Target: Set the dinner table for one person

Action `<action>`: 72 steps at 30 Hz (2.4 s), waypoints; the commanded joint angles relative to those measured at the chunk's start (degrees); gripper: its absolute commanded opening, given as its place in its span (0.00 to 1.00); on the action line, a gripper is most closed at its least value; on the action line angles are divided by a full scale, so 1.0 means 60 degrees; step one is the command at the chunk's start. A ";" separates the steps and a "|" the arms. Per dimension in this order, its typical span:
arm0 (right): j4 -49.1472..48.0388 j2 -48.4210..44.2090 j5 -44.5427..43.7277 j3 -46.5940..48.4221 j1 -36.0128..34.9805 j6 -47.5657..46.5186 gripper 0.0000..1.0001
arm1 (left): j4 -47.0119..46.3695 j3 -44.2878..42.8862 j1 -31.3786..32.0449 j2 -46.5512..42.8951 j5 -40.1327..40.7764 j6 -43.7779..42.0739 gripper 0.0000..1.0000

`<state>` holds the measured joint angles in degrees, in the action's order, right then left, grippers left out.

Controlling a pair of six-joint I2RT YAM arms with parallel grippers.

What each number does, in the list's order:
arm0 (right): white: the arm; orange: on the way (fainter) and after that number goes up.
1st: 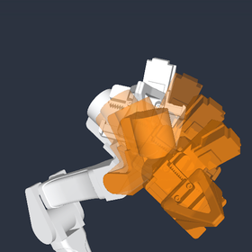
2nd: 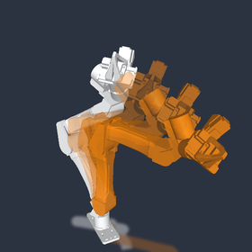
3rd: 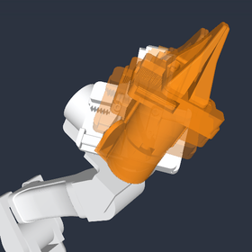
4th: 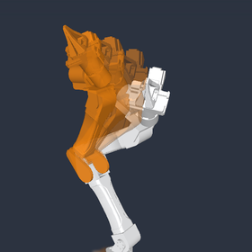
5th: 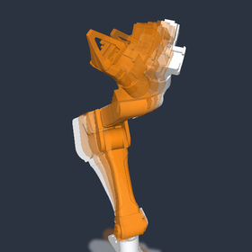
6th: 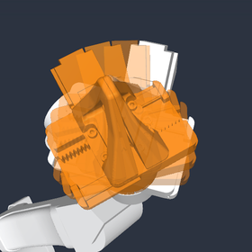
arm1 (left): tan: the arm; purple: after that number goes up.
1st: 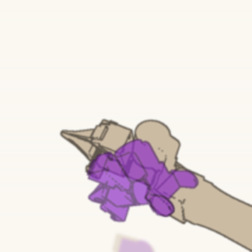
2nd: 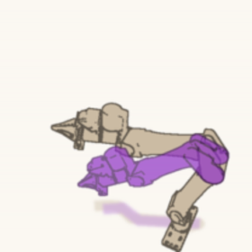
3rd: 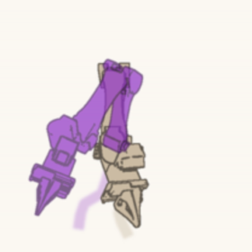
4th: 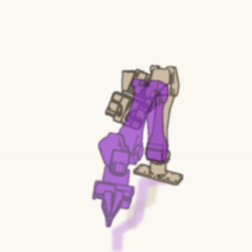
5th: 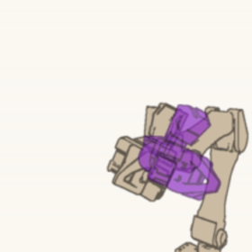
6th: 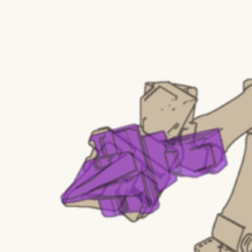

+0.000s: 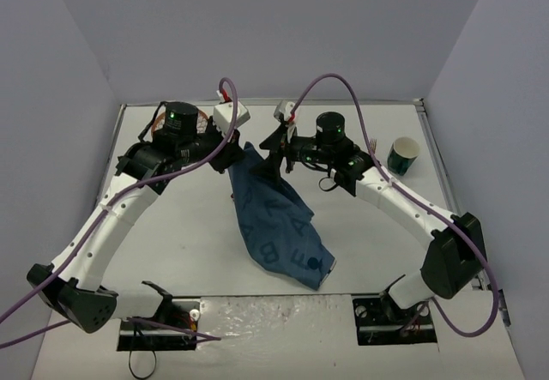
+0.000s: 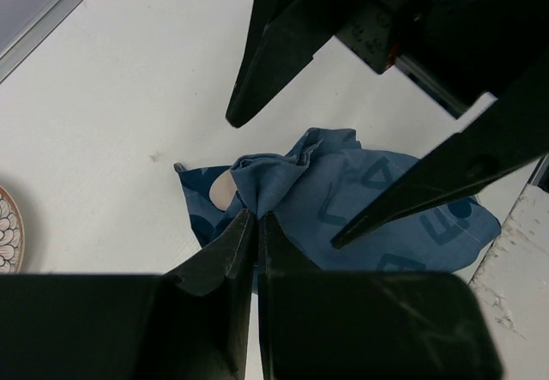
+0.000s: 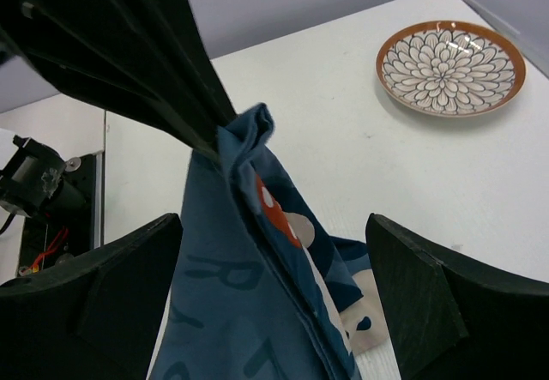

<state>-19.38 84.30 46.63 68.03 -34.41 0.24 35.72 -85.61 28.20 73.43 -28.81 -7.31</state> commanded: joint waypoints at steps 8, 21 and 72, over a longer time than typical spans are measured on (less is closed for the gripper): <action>-0.0668 0.0672 0.0008 0.0629 -0.0107 -0.0339 0.48 | -0.0996 -0.0515 0.0192 -0.0175 -0.0423 0.0066 0.00; 0.1189 -0.0995 -0.3049 0.0265 0.0657 -0.0600 0.00 | -0.2166 0.0193 0.0156 -0.0034 0.1751 0.1328 0.80; 0.2197 -0.3046 -0.4492 -0.0962 0.1707 0.0418 0.00 | -0.5813 0.2079 -0.0794 0.4803 0.1597 0.5852 0.00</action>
<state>-2.50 68.28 20.76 58.20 -24.64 2.77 1.48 -72.14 23.54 112.21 -19.52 29.22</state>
